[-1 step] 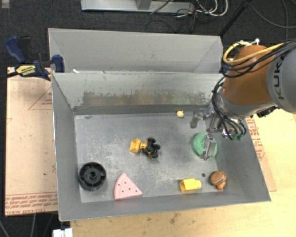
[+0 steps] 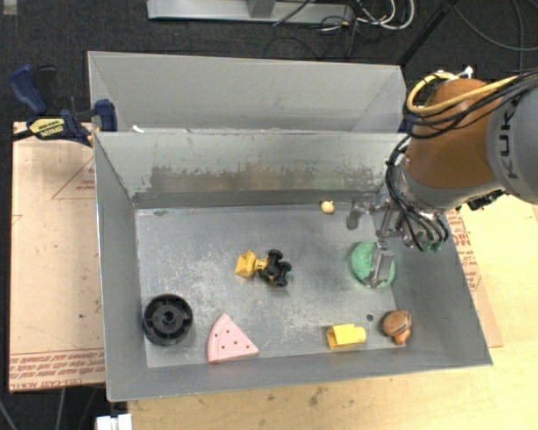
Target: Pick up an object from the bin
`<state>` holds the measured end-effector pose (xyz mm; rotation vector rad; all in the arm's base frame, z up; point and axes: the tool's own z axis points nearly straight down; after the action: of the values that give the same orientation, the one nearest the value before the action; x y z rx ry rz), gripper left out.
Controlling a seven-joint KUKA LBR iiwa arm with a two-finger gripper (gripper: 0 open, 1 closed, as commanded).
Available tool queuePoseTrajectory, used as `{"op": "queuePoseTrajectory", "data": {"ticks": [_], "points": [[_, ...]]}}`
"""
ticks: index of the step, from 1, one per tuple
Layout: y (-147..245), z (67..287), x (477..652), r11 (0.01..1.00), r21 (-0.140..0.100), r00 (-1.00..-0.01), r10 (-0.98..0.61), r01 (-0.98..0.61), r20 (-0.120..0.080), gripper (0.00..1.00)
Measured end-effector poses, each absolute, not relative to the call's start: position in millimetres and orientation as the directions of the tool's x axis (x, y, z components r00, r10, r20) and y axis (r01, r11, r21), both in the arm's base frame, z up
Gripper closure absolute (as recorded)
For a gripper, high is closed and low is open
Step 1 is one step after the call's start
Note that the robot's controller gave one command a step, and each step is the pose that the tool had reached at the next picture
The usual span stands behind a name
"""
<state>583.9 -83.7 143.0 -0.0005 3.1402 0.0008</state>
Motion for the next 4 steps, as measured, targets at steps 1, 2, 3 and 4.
{"op": "queuePoseTrajectory", "data": {"ticks": [1,2,3,4], "points": [[-147.2,119.1,588.6,0.998,-0.001,-0.998,-0.061,-0.061,-0.004,0.00],[-146.6,116.0,599.0,0.996,0.001,-0.996,0.093,0.093,-0.004,0.00],[-142.3,118.5,580.6,1.000,0.001,-1.000,0.012,0.012,0.000,0.00],[-147.4,87.1,592.4,0.978,0.001,-0.978,0.210,0.210,-0.006,0.00]]}}
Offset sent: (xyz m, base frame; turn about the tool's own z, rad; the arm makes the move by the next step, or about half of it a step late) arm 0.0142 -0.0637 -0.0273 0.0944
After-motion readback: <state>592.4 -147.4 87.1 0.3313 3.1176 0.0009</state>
